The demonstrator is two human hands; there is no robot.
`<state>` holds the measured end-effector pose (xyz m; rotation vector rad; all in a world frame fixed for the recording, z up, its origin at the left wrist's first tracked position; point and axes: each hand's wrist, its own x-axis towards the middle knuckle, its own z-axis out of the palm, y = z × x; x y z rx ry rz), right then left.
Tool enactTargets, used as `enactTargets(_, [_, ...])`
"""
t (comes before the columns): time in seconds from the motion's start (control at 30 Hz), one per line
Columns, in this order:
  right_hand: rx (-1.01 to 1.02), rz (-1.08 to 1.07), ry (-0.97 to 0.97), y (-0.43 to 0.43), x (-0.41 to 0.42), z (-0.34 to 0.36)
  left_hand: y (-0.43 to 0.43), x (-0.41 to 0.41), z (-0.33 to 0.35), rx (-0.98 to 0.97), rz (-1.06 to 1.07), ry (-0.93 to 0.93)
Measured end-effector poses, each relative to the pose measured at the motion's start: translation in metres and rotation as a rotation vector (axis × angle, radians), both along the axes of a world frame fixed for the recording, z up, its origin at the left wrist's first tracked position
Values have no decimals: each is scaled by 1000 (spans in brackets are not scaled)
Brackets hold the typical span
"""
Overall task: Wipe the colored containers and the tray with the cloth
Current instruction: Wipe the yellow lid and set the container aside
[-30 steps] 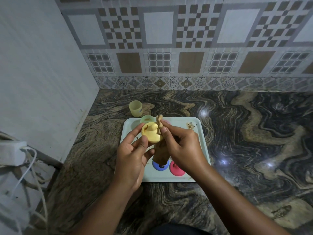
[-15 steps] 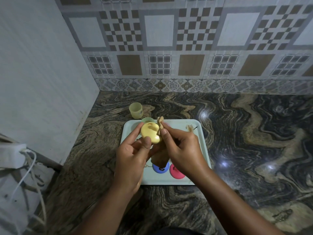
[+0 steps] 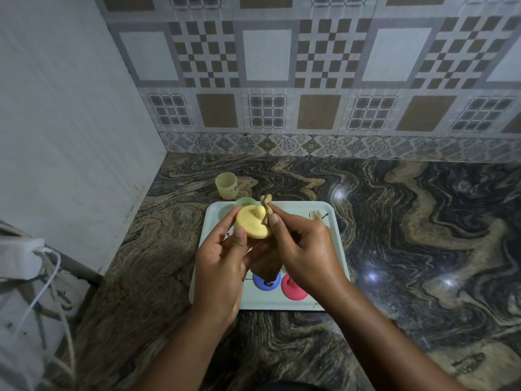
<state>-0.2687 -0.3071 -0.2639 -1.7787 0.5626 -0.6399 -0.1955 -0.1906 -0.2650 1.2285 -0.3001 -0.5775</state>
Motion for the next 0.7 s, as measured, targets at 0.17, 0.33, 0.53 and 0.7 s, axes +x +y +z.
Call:
enactTargets(0.17, [-19, 27, -7, 2, -6, 0, 2, -3, 0, 17, 28, -57])
enactTargets(0.33, [-37, -41, -23, 2, -4, 6, 4, 3, 2, 20, -24, -34])
enactTargets(0.53, [-63, -12, -33, 9, -9, 11, 3, -3, 6, 24, -85, -95])
enactTargets(0.7, [-62, -104, -43, 3, -5, 12, 5, -4, 7, 10, -13, -65])
